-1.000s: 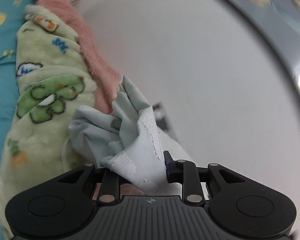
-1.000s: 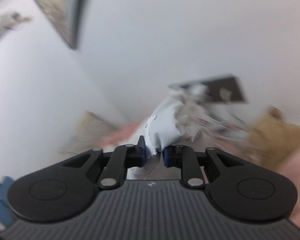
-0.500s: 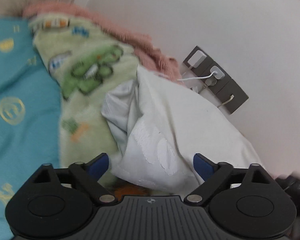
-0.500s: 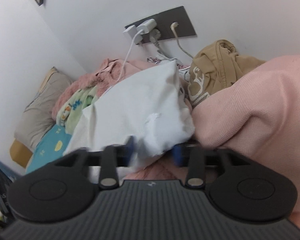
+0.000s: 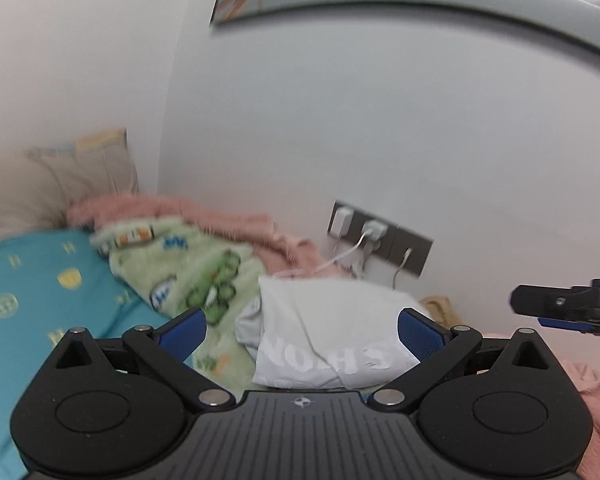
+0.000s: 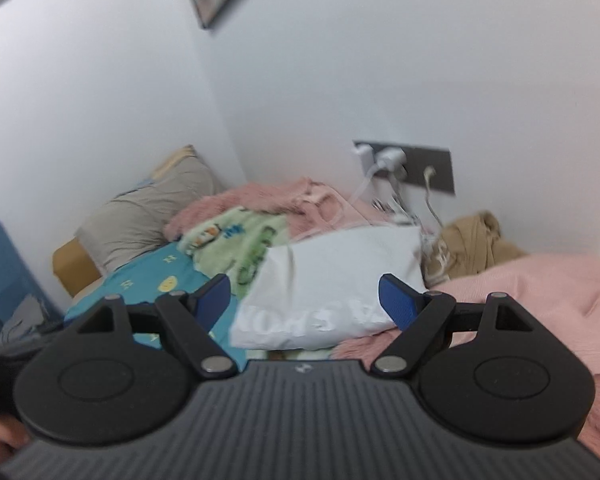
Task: Fold clothes
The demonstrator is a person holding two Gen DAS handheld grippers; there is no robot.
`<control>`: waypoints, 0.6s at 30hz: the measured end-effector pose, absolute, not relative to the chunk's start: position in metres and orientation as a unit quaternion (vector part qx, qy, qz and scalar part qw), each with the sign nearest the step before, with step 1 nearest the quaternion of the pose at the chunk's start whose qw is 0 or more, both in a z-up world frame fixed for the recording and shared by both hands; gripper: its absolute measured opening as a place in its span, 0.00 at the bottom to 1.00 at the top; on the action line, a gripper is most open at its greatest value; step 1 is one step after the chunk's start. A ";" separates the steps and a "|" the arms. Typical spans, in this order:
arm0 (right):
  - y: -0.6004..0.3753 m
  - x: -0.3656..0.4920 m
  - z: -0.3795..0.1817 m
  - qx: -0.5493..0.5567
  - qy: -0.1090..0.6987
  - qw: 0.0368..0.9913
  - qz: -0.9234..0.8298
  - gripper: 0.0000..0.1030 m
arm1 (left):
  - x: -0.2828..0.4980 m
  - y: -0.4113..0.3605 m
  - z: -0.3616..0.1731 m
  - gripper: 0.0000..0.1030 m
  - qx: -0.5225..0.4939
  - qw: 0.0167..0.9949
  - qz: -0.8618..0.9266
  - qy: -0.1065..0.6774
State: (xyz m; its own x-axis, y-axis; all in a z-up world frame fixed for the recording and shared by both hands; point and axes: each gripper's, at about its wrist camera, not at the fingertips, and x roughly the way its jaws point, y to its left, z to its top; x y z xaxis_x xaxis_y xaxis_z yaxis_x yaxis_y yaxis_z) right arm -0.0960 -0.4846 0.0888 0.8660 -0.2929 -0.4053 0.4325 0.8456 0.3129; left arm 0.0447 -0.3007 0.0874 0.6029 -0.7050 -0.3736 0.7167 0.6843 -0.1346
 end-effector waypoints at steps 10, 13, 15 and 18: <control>-0.413 -0.156 0.116 0.135 0.140 0.965 -0.174 0.80 | -0.046 -0.226 0.142 1.00 -0.002 0.909 -0.402 0.112; -0.395 -0.170 0.117 0.121 0.132 0.969 -0.169 0.80 | -0.067 -0.212 0.141 1.00 -0.001 0.911 -0.401 0.098; -0.383 -0.178 0.115 0.109 0.121 0.972 -0.167 0.80 | -0.077 -0.209 0.136 1.00 0.006 0.912 -0.399 0.094; -0.371 -0.184 0.110 0.097 0.105 0.975 -0.168 0.80 | -0.090 -0.204 0.128 1.00 0.010 0.914 -0.395 0.093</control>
